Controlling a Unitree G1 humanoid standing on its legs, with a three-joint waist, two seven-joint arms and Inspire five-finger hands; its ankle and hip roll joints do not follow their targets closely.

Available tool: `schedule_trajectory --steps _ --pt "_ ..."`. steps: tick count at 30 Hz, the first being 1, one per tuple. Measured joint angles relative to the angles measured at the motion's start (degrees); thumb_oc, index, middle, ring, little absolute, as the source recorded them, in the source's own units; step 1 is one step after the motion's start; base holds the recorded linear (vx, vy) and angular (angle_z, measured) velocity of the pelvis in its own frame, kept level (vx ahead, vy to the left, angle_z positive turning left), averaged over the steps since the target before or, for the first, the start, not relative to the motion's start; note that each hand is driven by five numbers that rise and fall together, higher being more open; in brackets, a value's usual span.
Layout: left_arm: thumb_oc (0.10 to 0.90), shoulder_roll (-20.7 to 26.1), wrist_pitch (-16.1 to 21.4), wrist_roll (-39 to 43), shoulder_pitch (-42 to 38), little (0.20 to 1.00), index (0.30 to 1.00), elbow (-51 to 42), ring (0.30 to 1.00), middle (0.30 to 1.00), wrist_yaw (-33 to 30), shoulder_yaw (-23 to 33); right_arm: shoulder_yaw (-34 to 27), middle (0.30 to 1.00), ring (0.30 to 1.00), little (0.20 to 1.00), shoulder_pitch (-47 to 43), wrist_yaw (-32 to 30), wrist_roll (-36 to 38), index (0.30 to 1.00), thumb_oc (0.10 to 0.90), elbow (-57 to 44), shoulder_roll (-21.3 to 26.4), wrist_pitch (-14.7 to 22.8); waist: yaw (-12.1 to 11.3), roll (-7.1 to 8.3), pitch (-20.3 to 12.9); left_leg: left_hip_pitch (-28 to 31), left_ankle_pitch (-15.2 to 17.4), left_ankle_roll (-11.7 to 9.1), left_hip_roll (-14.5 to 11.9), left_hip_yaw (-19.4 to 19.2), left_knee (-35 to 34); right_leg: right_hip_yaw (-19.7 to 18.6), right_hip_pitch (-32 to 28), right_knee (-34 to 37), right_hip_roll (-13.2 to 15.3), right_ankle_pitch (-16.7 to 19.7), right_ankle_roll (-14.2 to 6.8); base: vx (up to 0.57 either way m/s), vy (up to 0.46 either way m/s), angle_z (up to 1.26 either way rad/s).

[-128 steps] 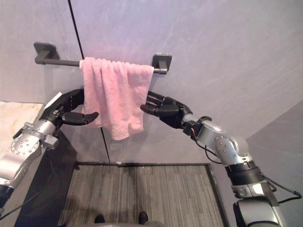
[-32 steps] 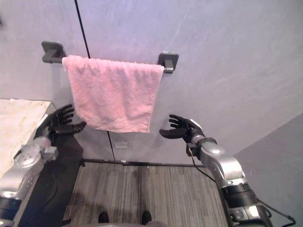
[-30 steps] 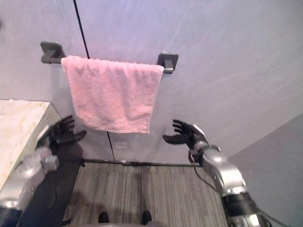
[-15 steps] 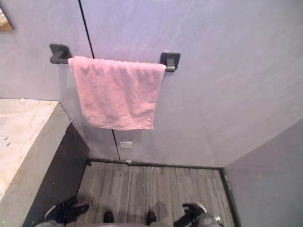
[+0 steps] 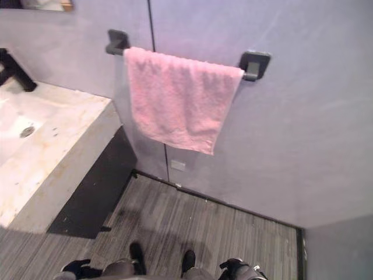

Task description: Organize the bathroom.

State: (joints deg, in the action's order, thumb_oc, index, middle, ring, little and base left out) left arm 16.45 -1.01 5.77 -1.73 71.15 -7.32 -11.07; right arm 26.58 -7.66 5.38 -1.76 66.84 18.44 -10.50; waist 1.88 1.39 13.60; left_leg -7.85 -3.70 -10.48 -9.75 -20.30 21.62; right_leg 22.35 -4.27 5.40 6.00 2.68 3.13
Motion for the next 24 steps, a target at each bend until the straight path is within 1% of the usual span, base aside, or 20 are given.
schedule_trajectory --steps 2,3,4,5,6,7,8,9,10,11,12,14,15,17,18,19,21,22,23,24 --pt "0.8 -0.3 1.1 -2.3 0.6 0.9 0.9 -0.2 0.9 0.9 -0.5 -0.2 1.2 0.9 0.9 0.9 -0.4 1.9 -0.2 0.9 0.8 -0.9 2.8 1.3 -0.2 -0.87 0.0 1.2 3.8 -0.9 -1.5 1.6 9.9 1.1 1.4 0.0 0.8 0.3 0.7 -0.27 -0.135 0.56" --pt "0.8 -0.4 1.1 -2.8 0.6 0.9 0.9 0.1 0.9 0.9 -0.5 -0.9 1.3 0.9 0.9 0.9 -0.5 2.3 -0.2 0.9 0.8 -1.5 3.6 1.4 0.0 -1.35 0.0 1.5 4.0 -0.9 -1.7 2.2 12.6 1.2 2.0 -0.2 0.9 0.6 0.9 -0.2 -0.072 0.49" --pt "0.8 -0.5 1.1 -4.1 -0.1 0.9 0.9 0.7 0.9 0.9 -0.1 -2.6 0.9 0.9 0.9 0.9 -0.2 3.9 -0.3 0.9 0.8 -2.1 5.7 2.3 1.0 -3.18 -0.3 3.5 2.6 -1.7 -1.7 2.9 16.5 1.8 3.3 -0.3 0.8 1.2 1.1 -0.28 -0.005 0.81" --pt "0.8 -0.3 1.2 -4.2 -1.2 0.9 0.9 1.0 0.9 0.9 0.0 -4.3 0.2 0.9 0.9 0.9 -0.3 4.9 -1.4 0.9 0.8 -2.5 6.3 2.9 2.3 -3.27 0.3 5.8 2.9 -3.1 0.4 3.6 11.1 2.6 3.6 -1.1 1.5 2.0 0.4 -0.23 0.028 0.82" --pt "0.8 -0.3 1.1 -4.3 -2.5 0.9 0.9 1.0 0.9 0.9 -0.1 -5.5 -0.6 0.9 0.9 0.9 -0.6 5.5 -2.5 0.9 0.8 -2.3 6.7 3.1 2.4 -3.29 1.3 6.9 2.5 -2.5 1.0 4.1 8.3 3.0 5.2 -4.9 2.8 1.8 0.5 -0.26 0.076 0.85" --pt "0.8 -0.9 1.1 -4.7 -4.1 0.9 0.9 0.4 0.9 0.9 0.1 -7.3 -1.8 0.9 0.9 0.9 -0.4 6.0 -4.2 0.9 0.8 -2.3 7.7 3.0 3.6 -5.43 1.9 8.4 2.2 -2.4 1.7 5.5 3.5 4.5 9.5 -13.9 4.0 -0.4 -0.4 -0.23 0.077 0.87" --pt "0.8 -0.6 1.5 -4.7 -4.3 0.9 0.9 -1.2 0.9 0.9 -0.2 -8.1 -2.2 0.9 0.9 0.9 -0.3 6.1 -5.0 0.9 0.8 -2.3 7.2 2.7 4.7 -7.09 0.6 8.8 2.4 -2.5 0.6 6.2 -1.5 3.2 12.4 -15.1 0.7 -3.2 -3.4 -0.32 0.104 1.13" --pt "0.8 1.3 2.3 -4.6 -4.7 0.9 0.9 -2.7 0.9 0.9 -0.4 -8.8 -2.3 0.9 0.9 0.9 0.3 7.1 -6.0 0.9 0.8 -2.2 5.9 2.0 5.3 -5.38 -0.4 10.1 1.4 -2.5 1.5 5.9 -6.2 1.6 13.2 -11.9 -1.9 -2.9 -3.1 -0.37 0.11 1.16" --pt "0.8 3.3 2.3 -4.2 -5.2 0.9 0.9 -4.1 0.9 0.9 -0.4 -9.3 -2.3 0.9 0.9 0.9 1.4 8.0 -6.6 0.9 0.8 -1.6 4.6 2.1 6.1 -1.84 -1.5 10.8 3.8 -3.1 3.6 4.6 -6.4 0.5 12.2 -8.4 -1.2 0.5 0.9 -0.42 0.111 0.95" --pt "0.8 1.7 2.0 -3.7 -6.7 0.9 0.9 -4.1 0.9 0.9 -1.3 -9.5 -2.4 0.9 0.9 0.9 1.9 7.9 -7.1 0.9 0.8 -1.1 5.7 2.1 5.9 -5.02 -1.8 11.3 10.2 -2.7 1.2 2.8 -4.3 3.4 11.0 -7.4 -3.8 1.3 1.8 -0.45 0.11 0.52" --pt "0.8 1.3 2.4 -3.5 -6.9 0.9 0.9 -4.7 0.9 0.9 -1.2 -9.9 -1.8 0.9 0.9 0.9 1.6 7.5 -7.5 0.9 0.8 -1.3 6.4 2.1 5.9 -6.02 -2.4 11.5 13.7 -2.1 0.4 1.6 -3.7 4.4 10.9 -6.6 -4.7 1.0 3.1 -0.49 0.126 0.22" --pt "0.8 1.2 2.3 -3.5 -8.1 0.9 0.9 -6.0 0.9 0.9 -1.4 -10.8 -1.0 0.9 0.9 0.9 0.4 7.1 -7.6 0.9 0.8 -1.8 6.6 2.7 6.5 -6.77 -2.7 11.4 16.4 0.7 0.6 1.4 -3.5 5.1 11.2 -6.4 -5.1 1.7 2.5 -0.53 0.121 0.13" --pt "0.8 0.9 2.3 -3.5 -10.0 0.9 0.9 -6.9 0.9 0.9 -1.6 -11.3 -0.3 0.9 0.9 0.9 -0.7 6.8 -7.3 0.9 0.8 -2.1 6.5 3.2 6.8 -6.71 -2.7 11.7 17.9 3.3 2.4 1.7 -5.1 5.7 11.4 -6.4 -4.9 2.8 2.3 -0.48 0.096 0.19" --pt "0.8 0.6 2.9 -3.5 -12.2 0.9 0.9 -8.2 0.9 0.9 -2.1 -11.4 0.3 0.9 0.9 0.9 -2.1 6.3 -6.8 0.9 0.8 -2.0 6.5 3.8 7.3 -6.69 -2.6 12.4 19.4 7.1 4.5 1.2 -9.4 5.8 13.7 -8.6 -3.7 3.2 1.6 -0.43 0.068 0.21" --pt "0.8 0.6 3.3 -3.6 -12.8 0.9 0.9 -8.2 0.9 0.9 -2.3 -11.4 0.4 0.9 0.9 0.9 -2.8 6.0 -6.6 0.9 0.8 -2.1 6.3 3.9 7.5 -6.57 -2.6 12.7 19.8 7.8 5.2 1.4 -11.8 5.7 14.8 -9.7 -3.1 3.4 1.3 -0.43 0.036 0.13" --pt "0.8 0.6 3.2 -3.7 -13.6 0.9 0.9 -8.0 0.9 0.9 -2.5 -11.6 0.4 0.9 0.9 0.9 -3.3 5.3 -6.2 0.9 0.8 -2.5 5.7 4.0 7.6 -5.25 -2.0 13.3 17.8 9.3 7.2 1.4 -13.8 4.4 15.4 -10.8 -1.2 4.2 0.2 -0.35 0.002 0.3" --pt "0.8 -0.1 3.1 -4.5 -13.6 0.9 0.9 -7.8 0.9 0.9 -2.2 -13.5 -0.3 0.9 0.9 0.9 -2.3 4.5 -5.3 0.9 0.8 -3.0 5.8 4.8 8.3 -5.06 -1.8 13.9 15.7 11.2 9.3 3.6 -15.8 -2.2 16.8 -14.1 0.7 5.2 -3.2 -0.43 -0.063 0.56" --pt "0.8 -0.1 3.3 -6.2 -12.8 0.9 0.9 -7.3 0.9 0.9 -2.1 -13.5 -0.6 0.9 0.9 0.9 -1.4 4.2 -3.8 0.9 0.8 -2.7 5.3 4.9 8.8 -4.85 -1.7 13.9 14.4 11.9 10.2 5.4 -16.5 -10.0 16.8 -15.8 0.8 5.2 -6.3 -0.38 -0.073 0.78" --pt "0.8 -0.1 3.1 -7.1 -12.8 0.9 0.9 -6.5 0.9 0.9 -2.0 -13.8 -1.1 0.9 0.9 0.9 -0.4 4.1 -3.4 0.9 0.8 -2.6 5.0 4.8 9.7 -5.0 -1.5 13.3 14.3 12.0 10.4 7.4 -16.1 -16.4 16.5 -16.0 0.8 5.4 -6.3 -0.36 -0.043 1.18" --pt "0.8 0.1 2.7 -8.7 -12.6 0.9 0.9 -5.6 0.9 0.9 -1.5 -14.0 -1.6 0.9 0.9 0.9 0.6 3.3 -3.3 0.9 0.8 -2.4 4.4 4.7 10.9 -5.4 -0.8 12.7 13.3 13.0 10.6 10.4 -15.8 -24.0 16.4 -16.5 0.6 5.0 -7.7 -0.29 -0.031 1.47"
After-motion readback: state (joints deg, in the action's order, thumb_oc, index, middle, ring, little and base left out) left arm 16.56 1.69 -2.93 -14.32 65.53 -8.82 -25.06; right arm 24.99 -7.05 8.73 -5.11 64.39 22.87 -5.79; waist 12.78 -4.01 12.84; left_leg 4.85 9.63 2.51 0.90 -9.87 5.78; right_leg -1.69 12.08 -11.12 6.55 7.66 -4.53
